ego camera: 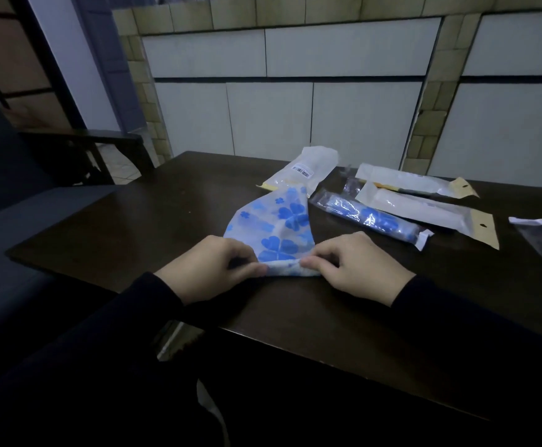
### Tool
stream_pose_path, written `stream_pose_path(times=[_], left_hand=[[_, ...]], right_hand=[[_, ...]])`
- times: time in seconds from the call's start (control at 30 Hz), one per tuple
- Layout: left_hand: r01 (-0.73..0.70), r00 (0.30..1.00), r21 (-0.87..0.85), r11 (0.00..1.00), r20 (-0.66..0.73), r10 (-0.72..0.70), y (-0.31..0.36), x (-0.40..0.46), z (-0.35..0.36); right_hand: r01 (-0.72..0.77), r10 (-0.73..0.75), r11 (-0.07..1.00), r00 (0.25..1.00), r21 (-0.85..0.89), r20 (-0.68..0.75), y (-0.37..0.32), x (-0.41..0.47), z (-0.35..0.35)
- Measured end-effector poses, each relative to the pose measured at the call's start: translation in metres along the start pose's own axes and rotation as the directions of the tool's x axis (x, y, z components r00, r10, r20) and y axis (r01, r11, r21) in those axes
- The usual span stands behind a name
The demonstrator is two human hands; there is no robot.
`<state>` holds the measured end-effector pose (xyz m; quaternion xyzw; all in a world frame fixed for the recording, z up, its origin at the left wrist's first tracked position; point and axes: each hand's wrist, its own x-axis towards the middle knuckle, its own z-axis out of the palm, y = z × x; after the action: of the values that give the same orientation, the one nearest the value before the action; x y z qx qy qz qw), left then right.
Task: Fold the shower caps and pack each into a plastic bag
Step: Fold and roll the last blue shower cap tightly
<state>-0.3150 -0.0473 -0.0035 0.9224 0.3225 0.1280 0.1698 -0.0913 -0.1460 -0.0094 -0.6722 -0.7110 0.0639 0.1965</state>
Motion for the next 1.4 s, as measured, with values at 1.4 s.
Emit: stream_pose_path(times=[1.4], left_hand=[[-0.045, 0.997, -0.032, 0.998, -0.063, 0.043, -0.014, 0.002, -0.005]], right_hand=[[-0.043, 0.025, 0.994, 0.983, -0.098, -0.182, 0.000, 0.001, 0.007]])
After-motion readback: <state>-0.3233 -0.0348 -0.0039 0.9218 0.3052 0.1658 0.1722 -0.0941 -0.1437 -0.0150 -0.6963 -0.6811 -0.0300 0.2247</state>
